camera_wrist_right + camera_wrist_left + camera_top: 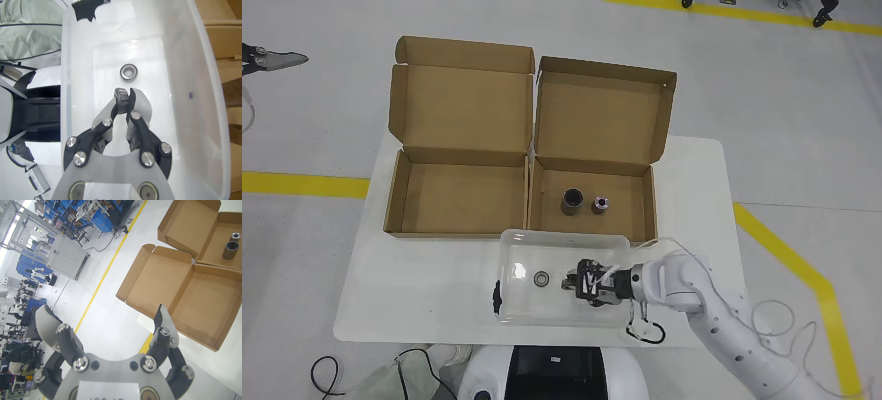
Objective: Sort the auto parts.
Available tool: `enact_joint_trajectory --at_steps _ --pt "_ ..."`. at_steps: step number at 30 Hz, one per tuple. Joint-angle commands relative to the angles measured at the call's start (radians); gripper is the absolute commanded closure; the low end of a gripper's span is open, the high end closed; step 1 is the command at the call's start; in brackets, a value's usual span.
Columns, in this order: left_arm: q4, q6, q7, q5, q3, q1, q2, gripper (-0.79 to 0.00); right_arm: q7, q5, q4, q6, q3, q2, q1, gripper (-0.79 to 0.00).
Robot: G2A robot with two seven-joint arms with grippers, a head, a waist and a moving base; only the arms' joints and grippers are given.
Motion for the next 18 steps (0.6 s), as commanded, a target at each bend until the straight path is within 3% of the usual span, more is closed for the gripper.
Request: enact_joint_trajectory --at_steps 1,18 --pt "0.0 0.0 0.0 0.0 0.0 0.0 0.0 -0.785 -0.031 0.008 -0.005 0.005 0.008 0.0 0.004 0.0" --pt "0.0 0.0 0.0 0.0 0.0 0.0 0.0 -0.785 -0.337 0.102 0.035 0.023 0.007 -0.035 0.132 0.0"
